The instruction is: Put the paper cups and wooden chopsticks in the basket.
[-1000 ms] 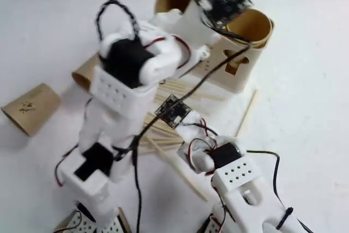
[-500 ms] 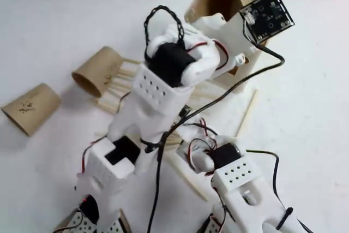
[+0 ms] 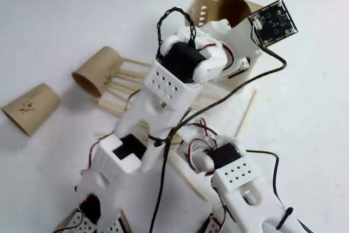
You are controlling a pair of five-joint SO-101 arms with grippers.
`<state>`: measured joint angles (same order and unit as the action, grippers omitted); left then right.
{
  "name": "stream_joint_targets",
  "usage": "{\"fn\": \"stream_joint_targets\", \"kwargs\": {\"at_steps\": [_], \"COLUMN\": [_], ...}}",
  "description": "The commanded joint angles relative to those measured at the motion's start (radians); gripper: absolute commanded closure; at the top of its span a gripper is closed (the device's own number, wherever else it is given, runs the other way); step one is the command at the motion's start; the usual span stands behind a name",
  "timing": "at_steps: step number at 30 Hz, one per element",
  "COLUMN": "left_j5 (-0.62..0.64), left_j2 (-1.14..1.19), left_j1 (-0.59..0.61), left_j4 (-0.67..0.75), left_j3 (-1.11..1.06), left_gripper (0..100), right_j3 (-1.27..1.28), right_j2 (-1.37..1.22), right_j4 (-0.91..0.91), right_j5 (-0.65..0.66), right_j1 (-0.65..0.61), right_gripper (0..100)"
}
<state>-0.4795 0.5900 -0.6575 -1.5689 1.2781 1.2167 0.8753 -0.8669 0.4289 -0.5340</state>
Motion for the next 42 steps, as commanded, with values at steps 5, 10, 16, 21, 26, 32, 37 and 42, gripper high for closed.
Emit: {"fn": "stream_joint_targets", "kwargs": {"at_steps": [5,10,16,21,26,32,37,42], "left_j5": [0.028,0.114,0.146,0.146,0.146,0.144,0.140,0.140], "left_j2": [-0.018,-0.015,-0.013,-0.012,0.033,0.159,0.217,0.185], "left_j1": [0.005,0.005,0.005,0.005,0.001,-0.001,-0.004,-0.004], "left_j4": [0.126,0.276,0.391,0.446,0.540,0.618,0.663,0.674], "left_j3": [0.051,0.051,0.043,0.041,0.044,0.051,0.052,0.054], "left_gripper": [82,82,82,86,89,89,94,94], "right_j3": [-0.003,-0.003,-0.002,-0.002,-0.002,-0.002,-0.002,-0.002], "right_j2": [0.025,0.025,0.025,0.025,0.025,0.025,0.025,0.025], "right_j4": [0.015,0.015,0.015,0.015,0.015,0.015,0.015,0.015], "right_j5": [0.011,0.011,0.011,0.011,0.011,0.011,0.011,0.011], "right_j1": [-0.008,-0.008,-0.008,-0.008,-0.008,-0.008,-0.008,-0.008], "right_gripper": [97.8,97.8,97.8,97.8,97.8,97.8,97.8,97.8]}}
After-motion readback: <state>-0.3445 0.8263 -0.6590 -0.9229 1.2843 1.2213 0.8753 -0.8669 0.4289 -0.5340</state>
